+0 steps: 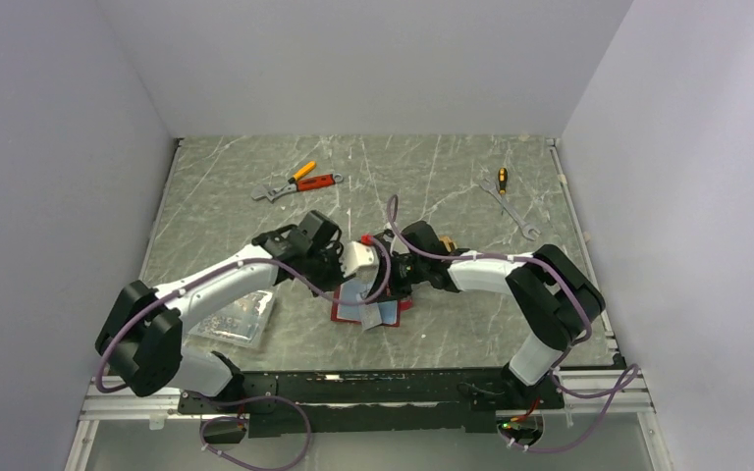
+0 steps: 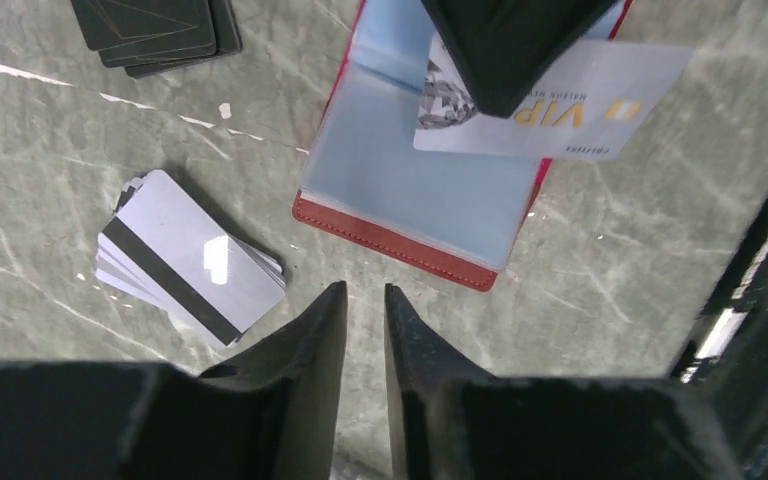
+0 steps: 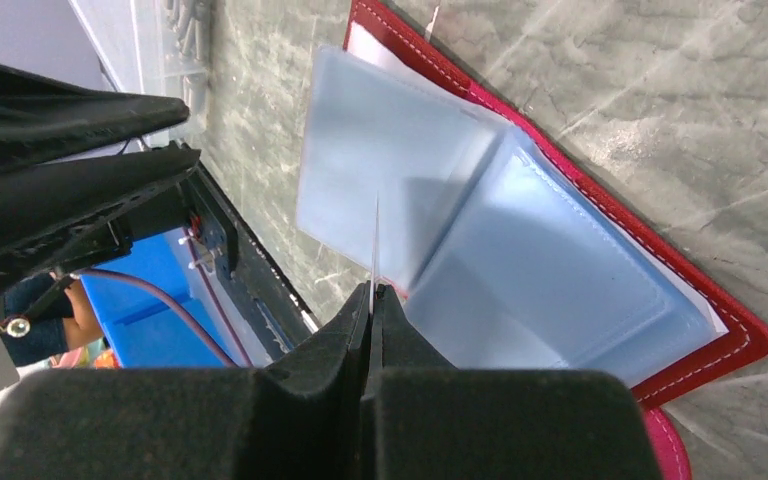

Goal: Put the credit cards into the card holder
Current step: Open the card holder at the center of the board.

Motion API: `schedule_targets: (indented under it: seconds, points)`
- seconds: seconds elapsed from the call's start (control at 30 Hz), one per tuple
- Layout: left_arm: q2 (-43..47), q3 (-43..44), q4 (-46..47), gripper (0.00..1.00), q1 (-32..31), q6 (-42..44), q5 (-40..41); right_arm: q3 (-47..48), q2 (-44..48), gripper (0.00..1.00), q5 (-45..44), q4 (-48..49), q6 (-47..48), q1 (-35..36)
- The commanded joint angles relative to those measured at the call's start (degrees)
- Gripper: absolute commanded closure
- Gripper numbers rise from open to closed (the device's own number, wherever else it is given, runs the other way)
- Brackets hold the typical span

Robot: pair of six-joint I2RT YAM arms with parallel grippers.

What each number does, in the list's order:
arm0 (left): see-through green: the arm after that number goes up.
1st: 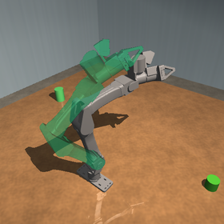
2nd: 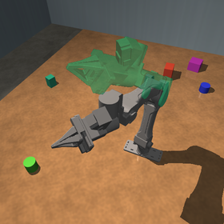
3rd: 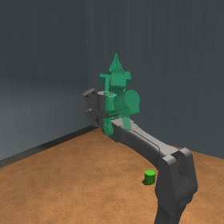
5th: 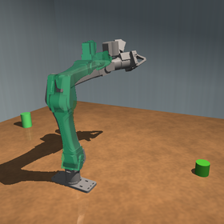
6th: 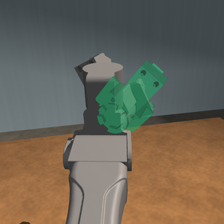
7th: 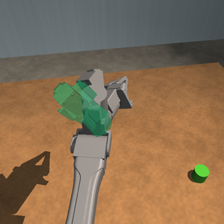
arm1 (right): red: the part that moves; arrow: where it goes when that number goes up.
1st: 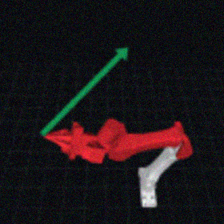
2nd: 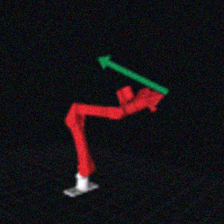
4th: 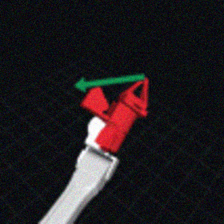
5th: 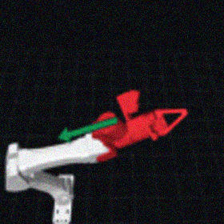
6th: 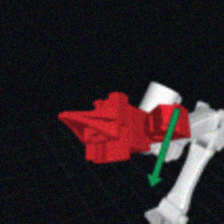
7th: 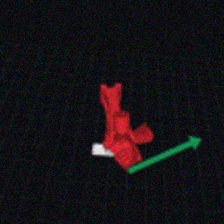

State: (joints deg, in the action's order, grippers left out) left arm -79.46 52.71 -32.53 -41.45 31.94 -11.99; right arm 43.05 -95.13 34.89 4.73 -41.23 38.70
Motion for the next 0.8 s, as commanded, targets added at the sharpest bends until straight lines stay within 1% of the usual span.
schedule_targets:
  seconds: [0.0,0.03,0.07,0.1,0.17,0.2,0.53,0.6,0.77]
  points:
    - [-2.81,5.04,-3.59,0.68,5.59,-10.22,-12.60,1.98,-0.01,1.00,0.26,2.65,-0.08,0.13]
    - [-4.24,5.84,-4.15,0.59,7.24,-11.85,-14.22,1.91,0.10,1.00,0.04,2.41,0.08,0.11]
    - [-6.18,6.93,-5.20,0.44,8.96,-13.13,-16.44,1.75,0.23,1.00,-0.05,2.16,0.16,0.07]
    - [-8.26,8.27,-6.39,0.32,10.89,-14.29,-18.90,1.51,0.41,1.00,-0.12,2.08,0.25,0.04]
    - [-12.80,10.37,-8.86,0.27,13.80,-16.22,-23.79,0.78,0.70,1.00,-0.42,1.99,0.30,-0.16]
    - [-14.33,10.84,-9.20,0.24,14.80,-16.99,-25.03,0.47,0.78,1.00,-0.46,2.04,0.36,-0.26]
    - [-20.06,7.97,-6.23,0.25,15.70,-23.46,-31.94,-1.91,0.92,1.00,0.72,2.14,1.11,-2.84]
    - [-20.73,7.16,-5.63,0.25,15.74,-24.48,-31.51,-2.56,0.92,1.00,0.94,2.37,1.24,-3.43]
    - [-21.34,5.63,-5.77,0.25,16.69,-25.99,-26.89,-5.10,0.74,1.00,1.43,4.32,0.81,-5.10]
